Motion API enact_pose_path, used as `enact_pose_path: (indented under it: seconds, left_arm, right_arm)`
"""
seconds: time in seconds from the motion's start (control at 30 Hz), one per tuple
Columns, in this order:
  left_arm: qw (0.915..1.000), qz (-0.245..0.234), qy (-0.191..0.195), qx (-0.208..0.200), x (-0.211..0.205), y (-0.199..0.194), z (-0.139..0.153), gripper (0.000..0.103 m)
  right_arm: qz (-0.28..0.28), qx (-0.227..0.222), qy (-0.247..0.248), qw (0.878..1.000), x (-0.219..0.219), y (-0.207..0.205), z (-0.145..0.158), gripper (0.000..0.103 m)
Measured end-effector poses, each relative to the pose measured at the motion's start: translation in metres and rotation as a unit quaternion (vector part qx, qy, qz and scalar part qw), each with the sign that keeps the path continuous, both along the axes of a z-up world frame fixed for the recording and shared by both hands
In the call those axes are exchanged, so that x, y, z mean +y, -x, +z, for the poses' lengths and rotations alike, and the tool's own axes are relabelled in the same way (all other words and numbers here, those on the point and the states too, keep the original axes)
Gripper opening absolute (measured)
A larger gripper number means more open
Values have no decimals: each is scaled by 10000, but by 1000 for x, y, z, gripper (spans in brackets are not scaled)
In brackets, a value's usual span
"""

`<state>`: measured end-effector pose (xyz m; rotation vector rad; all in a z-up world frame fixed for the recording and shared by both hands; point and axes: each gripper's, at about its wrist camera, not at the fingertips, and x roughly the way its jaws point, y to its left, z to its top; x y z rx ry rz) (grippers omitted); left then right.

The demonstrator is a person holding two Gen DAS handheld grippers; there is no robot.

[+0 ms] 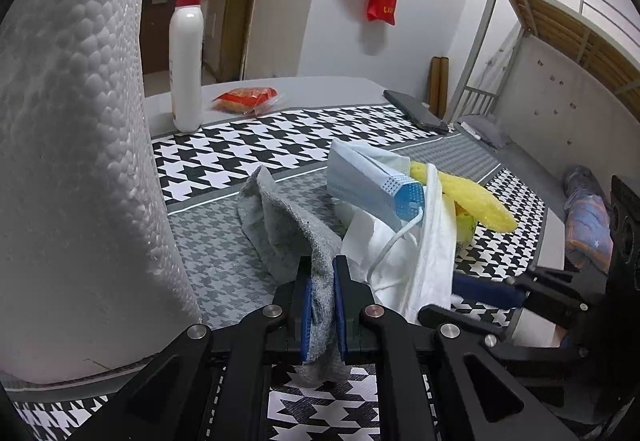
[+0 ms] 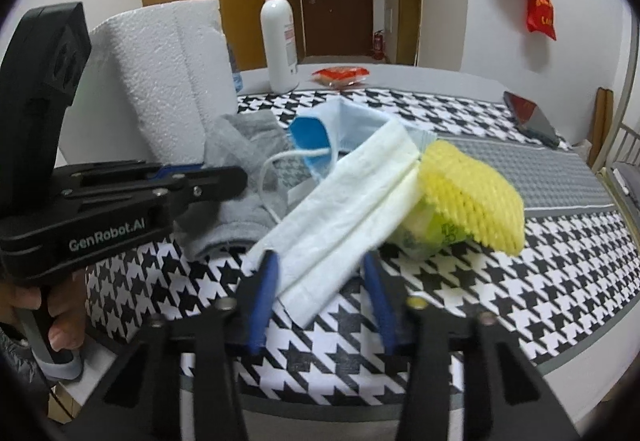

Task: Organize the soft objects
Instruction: 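Close the left tool on the grey sock while the right tool grasps the white tissue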

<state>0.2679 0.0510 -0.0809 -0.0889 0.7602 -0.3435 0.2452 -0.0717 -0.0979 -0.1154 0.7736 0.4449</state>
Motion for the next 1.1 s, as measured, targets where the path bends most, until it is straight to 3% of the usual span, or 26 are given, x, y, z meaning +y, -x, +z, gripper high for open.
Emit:
enact_pose_path:
  seconds: [0.07, 0.17, 0.43, 0.7, 0.83, 0.9, 0.93, 0.97, 1.1]
  left_arm:
    - [10000, 7, 4, -13, 1, 1, 0, 11]
    - [10000, 18, 14, 1, 1, 0, 0, 11]
    - [10000, 5, 64, -56, 3, 3, 2, 11]
    - [9999, 51, 82, -101, 5, 6, 4, 10]
    - [9999, 47, 28, -131, 3, 7, 3, 11]
    - [9999, 58, 26, -138, 2, 7, 4, 11]
    - [9999, 71, 36, -142, 3, 8, 4, 11]
    - [9998, 82, 49, -147, 3, 8, 5, 11]
    - [9997, 87, 116, -197, 4, 11, 7, 11]
  right_arm:
    - [43, 64, -36, 10000, 0, -1, -1, 17]
    - [60, 107, -54, 9999, -1, 0, -1, 11]
    - [98, -138, 28, 9999, -16, 22, 13, 10]
    - [-322, -384, 62, 9987, -51, 42, 30, 10]
    - [-401, -192, -218, 9988, -57, 40, 30, 11]
    - [-414, -158, -153, 9989, -49, 36, 27, 25]
    - [-422, -126, -159, 9989, -44, 34, 25, 50]
    - [-367, -87, -182, 9991, -38, 32, 23, 67]
    - [-271, -138, -210, 9993, -23, 28, 19, 69]
